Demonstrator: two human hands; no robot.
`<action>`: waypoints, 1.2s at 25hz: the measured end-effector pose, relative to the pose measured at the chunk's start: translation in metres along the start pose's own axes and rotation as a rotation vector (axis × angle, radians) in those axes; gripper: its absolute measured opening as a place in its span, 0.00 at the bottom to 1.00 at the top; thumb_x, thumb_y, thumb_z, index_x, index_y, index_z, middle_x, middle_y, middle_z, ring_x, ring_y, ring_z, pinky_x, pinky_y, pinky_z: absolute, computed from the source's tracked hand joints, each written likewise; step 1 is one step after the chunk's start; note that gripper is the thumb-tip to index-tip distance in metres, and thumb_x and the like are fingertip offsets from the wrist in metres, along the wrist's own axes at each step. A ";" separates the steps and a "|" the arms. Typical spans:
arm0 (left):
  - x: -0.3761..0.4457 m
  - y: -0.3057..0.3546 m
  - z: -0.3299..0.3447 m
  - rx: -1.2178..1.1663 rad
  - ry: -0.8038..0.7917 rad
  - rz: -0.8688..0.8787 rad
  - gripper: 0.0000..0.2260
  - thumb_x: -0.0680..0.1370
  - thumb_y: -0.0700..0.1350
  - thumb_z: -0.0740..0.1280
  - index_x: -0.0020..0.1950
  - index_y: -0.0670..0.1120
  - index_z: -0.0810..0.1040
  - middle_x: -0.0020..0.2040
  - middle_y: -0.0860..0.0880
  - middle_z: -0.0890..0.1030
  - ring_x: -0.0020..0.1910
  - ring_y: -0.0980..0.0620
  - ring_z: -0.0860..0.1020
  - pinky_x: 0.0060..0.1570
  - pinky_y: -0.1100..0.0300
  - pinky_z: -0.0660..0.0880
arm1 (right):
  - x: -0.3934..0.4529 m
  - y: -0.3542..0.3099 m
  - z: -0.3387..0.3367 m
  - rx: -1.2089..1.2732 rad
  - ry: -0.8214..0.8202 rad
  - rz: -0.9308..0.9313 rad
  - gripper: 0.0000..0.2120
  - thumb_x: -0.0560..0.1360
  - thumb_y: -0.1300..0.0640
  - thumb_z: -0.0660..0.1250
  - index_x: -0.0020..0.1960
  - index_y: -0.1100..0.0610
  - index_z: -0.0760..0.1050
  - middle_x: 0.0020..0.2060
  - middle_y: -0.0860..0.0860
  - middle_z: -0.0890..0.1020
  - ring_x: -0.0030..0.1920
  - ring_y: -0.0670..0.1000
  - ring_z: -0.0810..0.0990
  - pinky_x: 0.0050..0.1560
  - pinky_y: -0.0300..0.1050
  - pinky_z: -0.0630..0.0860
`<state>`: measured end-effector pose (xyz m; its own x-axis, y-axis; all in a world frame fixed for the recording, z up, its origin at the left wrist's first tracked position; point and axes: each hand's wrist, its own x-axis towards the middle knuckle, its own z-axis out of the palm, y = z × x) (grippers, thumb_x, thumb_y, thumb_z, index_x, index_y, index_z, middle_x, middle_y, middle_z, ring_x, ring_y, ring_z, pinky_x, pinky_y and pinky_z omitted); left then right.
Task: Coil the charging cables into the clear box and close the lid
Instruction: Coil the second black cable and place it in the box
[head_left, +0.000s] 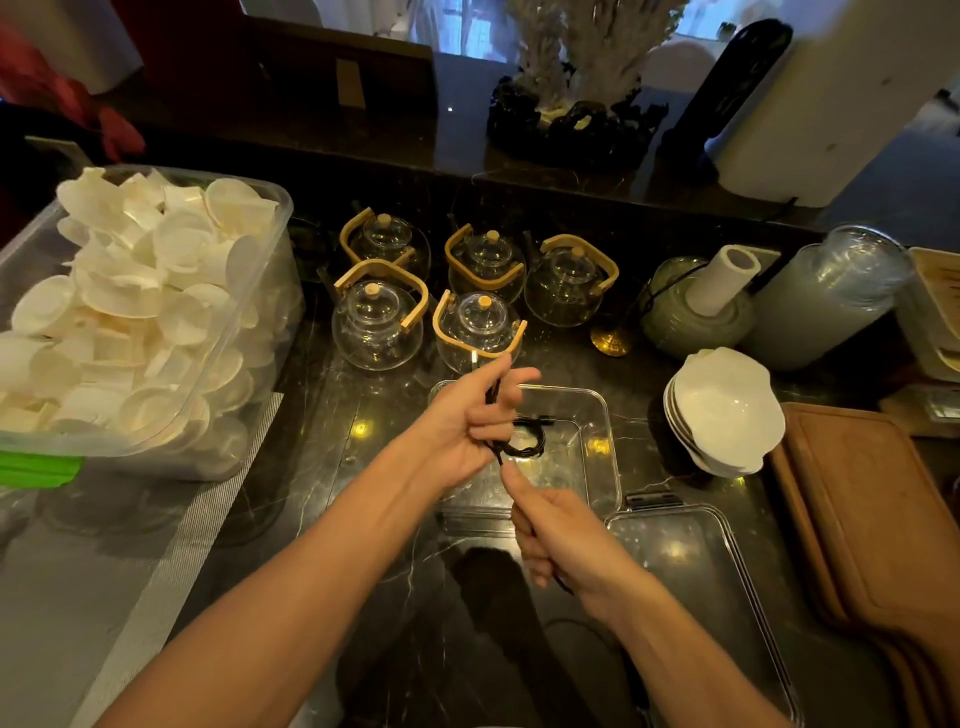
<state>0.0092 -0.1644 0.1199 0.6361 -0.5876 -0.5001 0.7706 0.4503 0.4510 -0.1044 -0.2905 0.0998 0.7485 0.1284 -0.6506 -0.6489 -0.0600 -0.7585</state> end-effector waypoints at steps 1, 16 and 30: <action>0.000 0.000 -0.002 -0.023 -0.054 -0.029 0.23 0.85 0.50 0.57 0.74 0.34 0.67 0.23 0.52 0.73 0.14 0.59 0.64 0.14 0.71 0.56 | 0.005 0.002 -0.008 0.047 -0.022 0.049 0.26 0.77 0.35 0.67 0.30 0.50 0.65 0.24 0.48 0.63 0.24 0.47 0.62 0.25 0.39 0.64; 0.005 -0.033 -0.015 0.395 -0.137 -0.325 0.35 0.77 0.72 0.53 0.50 0.41 0.80 0.23 0.52 0.69 0.15 0.62 0.61 0.15 0.70 0.54 | 0.041 -0.095 -0.049 -0.419 0.095 -0.074 0.09 0.81 0.55 0.61 0.45 0.57 0.74 0.32 0.54 0.78 0.26 0.48 0.71 0.26 0.40 0.67; 0.021 -0.038 -0.004 0.068 0.106 -0.013 0.17 0.85 0.47 0.58 0.53 0.36 0.80 0.47 0.38 0.86 0.44 0.47 0.86 0.47 0.58 0.83 | -0.001 -0.003 0.004 0.350 0.055 -0.175 0.07 0.83 0.62 0.63 0.57 0.65 0.76 0.33 0.53 0.76 0.32 0.49 0.75 0.38 0.46 0.80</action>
<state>-0.0064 -0.1912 0.0894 0.6299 -0.5171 -0.5795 0.7763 0.3944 0.4918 -0.1038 -0.2864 0.1030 0.8518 0.0530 -0.5212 -0.5114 0.3005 -0.8051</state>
